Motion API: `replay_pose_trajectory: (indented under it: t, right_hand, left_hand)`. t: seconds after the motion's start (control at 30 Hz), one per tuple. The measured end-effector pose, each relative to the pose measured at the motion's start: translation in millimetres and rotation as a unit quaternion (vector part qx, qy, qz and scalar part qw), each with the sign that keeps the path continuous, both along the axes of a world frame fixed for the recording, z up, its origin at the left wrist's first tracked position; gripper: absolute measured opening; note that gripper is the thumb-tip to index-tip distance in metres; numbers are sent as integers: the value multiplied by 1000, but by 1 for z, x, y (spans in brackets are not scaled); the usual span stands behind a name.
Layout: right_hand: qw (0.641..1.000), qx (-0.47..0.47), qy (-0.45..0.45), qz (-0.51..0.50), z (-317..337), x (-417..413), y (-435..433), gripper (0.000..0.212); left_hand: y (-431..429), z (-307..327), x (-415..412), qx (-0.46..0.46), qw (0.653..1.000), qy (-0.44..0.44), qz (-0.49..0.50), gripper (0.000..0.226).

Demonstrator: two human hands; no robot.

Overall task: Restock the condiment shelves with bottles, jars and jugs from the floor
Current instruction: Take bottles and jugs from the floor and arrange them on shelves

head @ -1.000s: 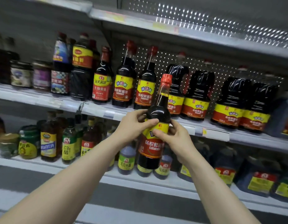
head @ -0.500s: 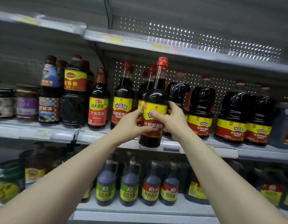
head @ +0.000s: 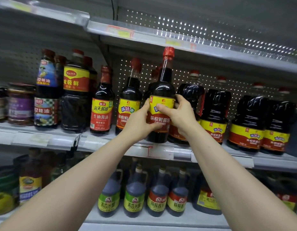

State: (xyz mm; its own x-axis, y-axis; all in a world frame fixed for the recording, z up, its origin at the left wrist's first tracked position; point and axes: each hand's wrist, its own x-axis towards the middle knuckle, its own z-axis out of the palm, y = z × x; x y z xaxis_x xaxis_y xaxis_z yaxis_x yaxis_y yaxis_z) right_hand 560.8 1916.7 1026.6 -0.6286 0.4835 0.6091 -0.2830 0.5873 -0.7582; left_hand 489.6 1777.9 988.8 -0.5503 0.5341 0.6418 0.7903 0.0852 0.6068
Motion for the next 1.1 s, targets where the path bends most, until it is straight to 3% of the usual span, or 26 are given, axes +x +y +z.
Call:
replay_pose_trajectory:
  t: [0.57, 1.1]
  right_hand:
    - [1000, 7, -19, -22, 1, -24, -12, 54]
    - [998, -32, -35, -33, -13, -43, 9, 53]
  left_hand:
    - [-2, 7, -22, -39, 999, -26, 11, 98]
    - [30, -8, -37, -53, 998, -42, 6, 97]
